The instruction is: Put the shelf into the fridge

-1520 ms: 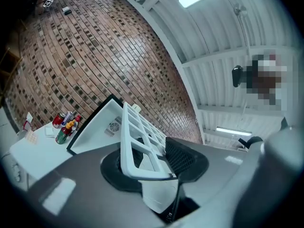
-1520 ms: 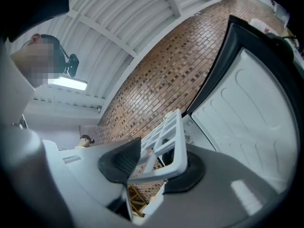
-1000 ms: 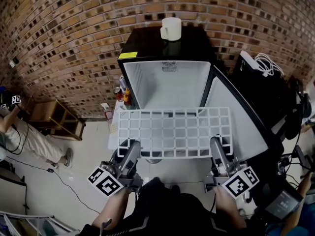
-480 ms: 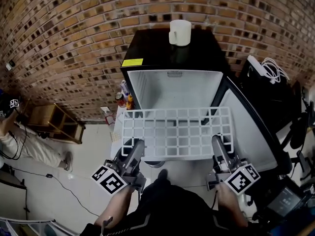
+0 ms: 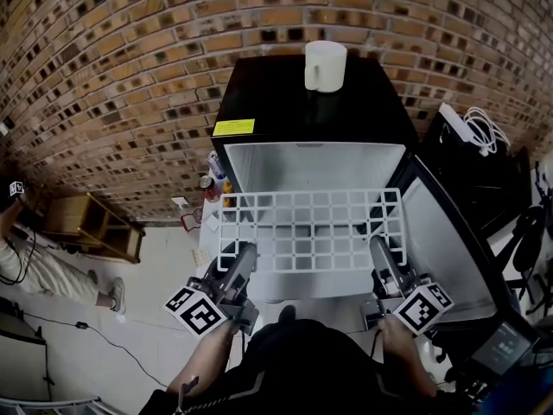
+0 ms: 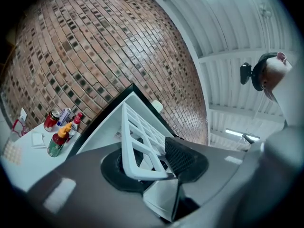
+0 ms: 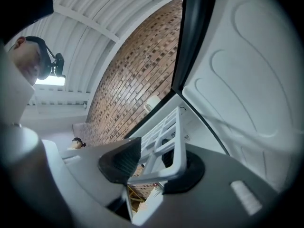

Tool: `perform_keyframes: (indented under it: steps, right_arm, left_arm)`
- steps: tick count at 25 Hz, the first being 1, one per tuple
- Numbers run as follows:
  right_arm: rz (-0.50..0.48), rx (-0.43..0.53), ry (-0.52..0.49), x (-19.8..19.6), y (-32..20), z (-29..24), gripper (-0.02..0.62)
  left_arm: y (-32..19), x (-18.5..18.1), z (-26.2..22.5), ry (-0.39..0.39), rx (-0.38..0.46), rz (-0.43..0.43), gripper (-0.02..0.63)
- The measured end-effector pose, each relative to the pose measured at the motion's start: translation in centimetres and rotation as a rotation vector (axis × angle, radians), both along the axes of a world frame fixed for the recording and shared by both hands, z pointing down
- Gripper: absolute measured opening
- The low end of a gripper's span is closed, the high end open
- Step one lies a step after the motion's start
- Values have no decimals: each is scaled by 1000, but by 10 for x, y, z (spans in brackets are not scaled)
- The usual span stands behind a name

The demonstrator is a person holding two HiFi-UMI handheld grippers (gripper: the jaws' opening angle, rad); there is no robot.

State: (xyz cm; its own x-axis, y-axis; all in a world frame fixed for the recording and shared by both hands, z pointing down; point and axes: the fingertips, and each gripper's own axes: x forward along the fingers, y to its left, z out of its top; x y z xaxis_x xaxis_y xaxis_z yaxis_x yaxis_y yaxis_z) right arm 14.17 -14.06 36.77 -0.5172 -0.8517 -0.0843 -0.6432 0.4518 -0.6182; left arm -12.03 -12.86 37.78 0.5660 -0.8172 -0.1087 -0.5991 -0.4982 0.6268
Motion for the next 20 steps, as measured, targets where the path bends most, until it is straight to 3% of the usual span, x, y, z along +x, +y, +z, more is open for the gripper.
perform_keyframes:
  steps: [9,20]
  right_arm:
    - [0,-36,7,-11,-37,15,146]
    - [33,-75,-30,4,-62,27,144]
  left_arm:
    - [-36,-9,20,13,-44,8,141]
    - [-66,7,31,2,-76,83,141]
